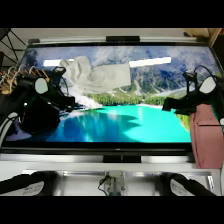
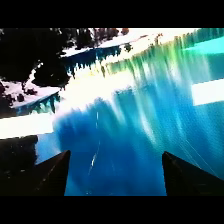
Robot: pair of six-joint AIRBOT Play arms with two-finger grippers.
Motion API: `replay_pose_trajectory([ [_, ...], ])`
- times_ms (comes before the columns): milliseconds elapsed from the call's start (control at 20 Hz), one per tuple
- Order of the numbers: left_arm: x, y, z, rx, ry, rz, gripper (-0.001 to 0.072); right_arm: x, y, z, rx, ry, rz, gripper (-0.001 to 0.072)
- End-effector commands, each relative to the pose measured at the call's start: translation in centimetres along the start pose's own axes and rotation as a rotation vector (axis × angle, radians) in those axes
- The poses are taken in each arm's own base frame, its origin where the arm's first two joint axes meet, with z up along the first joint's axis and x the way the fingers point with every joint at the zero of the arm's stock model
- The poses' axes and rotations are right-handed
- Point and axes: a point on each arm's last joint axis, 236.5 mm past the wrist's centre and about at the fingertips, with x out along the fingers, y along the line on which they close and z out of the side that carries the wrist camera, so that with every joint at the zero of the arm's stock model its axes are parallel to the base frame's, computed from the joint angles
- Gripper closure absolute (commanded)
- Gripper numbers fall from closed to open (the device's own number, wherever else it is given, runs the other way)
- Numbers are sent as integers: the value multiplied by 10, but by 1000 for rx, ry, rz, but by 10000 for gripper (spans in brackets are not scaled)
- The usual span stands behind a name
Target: Fold the shirts.
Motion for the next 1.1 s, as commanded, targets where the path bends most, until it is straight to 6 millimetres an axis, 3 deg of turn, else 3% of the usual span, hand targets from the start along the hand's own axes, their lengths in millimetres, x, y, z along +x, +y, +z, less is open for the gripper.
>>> replay_pose_trajectory([
  [0, 0, 0, 0, 0, 0, 0, -13, 0, 0, 0, -1, 0, 1, 31],
  [750, 0, 0, 0, 0, 0, 0, -13, 0, 4, 3, 2, -13, 15, 31],
  [850, 0, -4, 12, -49, -51, -18, -13, 0, 5, 12, 4, -54, 20, 31],
  [1050, -10, -11, 68, -123, -288, -66, -13, -1, 5, 20, 3, -86, 19, 31],
])
